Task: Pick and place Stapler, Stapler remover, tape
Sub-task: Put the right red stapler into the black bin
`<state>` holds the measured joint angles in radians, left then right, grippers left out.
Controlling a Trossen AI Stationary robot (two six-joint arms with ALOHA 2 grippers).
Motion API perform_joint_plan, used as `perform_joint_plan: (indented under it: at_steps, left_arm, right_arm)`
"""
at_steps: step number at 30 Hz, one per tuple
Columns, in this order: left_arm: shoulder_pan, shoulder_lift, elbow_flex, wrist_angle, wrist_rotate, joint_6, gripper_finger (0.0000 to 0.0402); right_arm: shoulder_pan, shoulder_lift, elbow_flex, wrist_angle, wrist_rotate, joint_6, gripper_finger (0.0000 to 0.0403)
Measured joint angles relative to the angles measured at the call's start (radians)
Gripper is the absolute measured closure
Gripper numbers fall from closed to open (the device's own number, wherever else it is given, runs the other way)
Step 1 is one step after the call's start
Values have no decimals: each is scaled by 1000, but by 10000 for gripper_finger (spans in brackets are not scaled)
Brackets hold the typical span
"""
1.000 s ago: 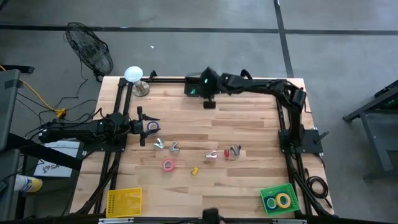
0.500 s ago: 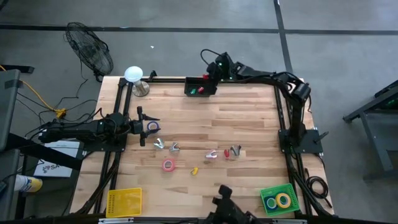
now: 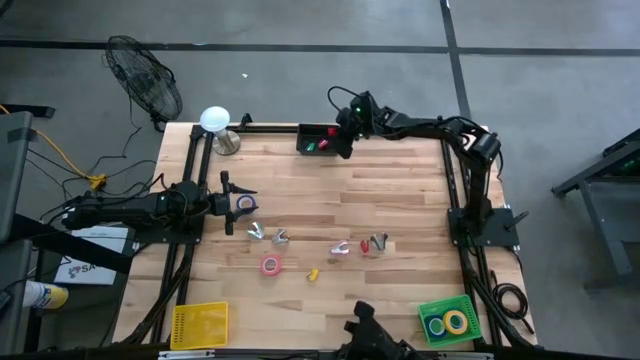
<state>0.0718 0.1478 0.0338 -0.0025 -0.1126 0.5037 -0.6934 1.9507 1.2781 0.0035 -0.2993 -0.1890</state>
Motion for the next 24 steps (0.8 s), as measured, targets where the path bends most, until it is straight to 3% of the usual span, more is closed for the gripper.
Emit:
perform_joint_plan:
  at_steps: [10, 24]
  left_arm:
    - [0, 0, 0, 0, 0, 0, 204]
    - [0, 0, 0, 0, 0, 0, 204]
  right_arm:
    - [8, 66, 1, 129, -7, -27, 320]
    - [13, 98, 1, 143, 48, -66, 302]
